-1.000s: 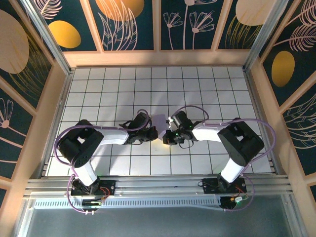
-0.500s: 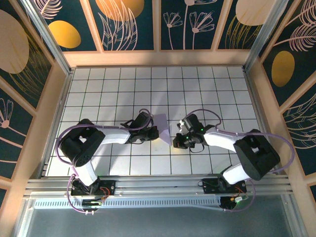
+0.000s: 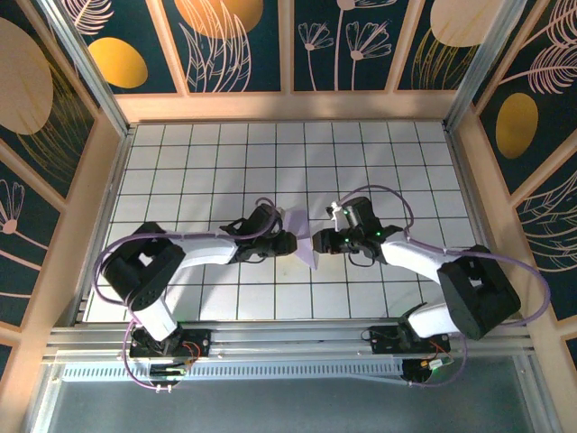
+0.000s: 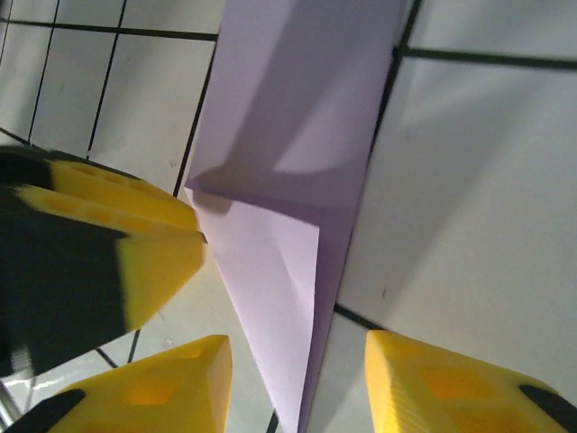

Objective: Fold a paper plane with a square sheet of paper (fold left side to right side)
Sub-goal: Third fold the triangle at the center of the table, then fourth fold the wing at the center of the table.

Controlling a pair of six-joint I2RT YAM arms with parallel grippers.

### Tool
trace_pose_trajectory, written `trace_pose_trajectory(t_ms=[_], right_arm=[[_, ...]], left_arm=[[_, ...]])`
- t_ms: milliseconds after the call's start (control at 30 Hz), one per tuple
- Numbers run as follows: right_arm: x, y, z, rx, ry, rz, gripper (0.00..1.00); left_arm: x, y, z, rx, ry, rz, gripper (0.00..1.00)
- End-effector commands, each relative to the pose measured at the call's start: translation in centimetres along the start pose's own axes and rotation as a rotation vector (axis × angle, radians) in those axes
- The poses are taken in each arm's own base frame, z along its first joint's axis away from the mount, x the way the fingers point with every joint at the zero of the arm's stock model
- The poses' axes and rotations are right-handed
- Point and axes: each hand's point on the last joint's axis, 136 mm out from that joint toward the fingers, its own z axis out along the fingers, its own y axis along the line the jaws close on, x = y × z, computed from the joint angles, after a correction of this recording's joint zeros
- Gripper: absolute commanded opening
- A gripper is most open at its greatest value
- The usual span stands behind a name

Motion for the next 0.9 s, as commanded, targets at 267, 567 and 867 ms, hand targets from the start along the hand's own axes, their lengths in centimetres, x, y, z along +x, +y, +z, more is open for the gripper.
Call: trace_pose_trajectory(t_ms=[267, 567, 867], right_arm=[[-0.9, 1.5, 3.3, -0.157, 0.016, -0.109, 0.46], [-0.5, 1.5, 3.8, -0.176, 0.032, -0.099, 0.28], [-2.1, 1.3, 1.8, -0.18, -0.044, -0.085, 0.0]], left_arm=[[-3.2, 2.3, -3.6, 0.035, -0.122, -0.196, 0.47], [-3.0, 2.8, -2.7, 0.064, -0.09, -0.234, 0.52], [-3.6, 2.3, -2.4, 0.177, -0.068, -0.27, 0.57]])
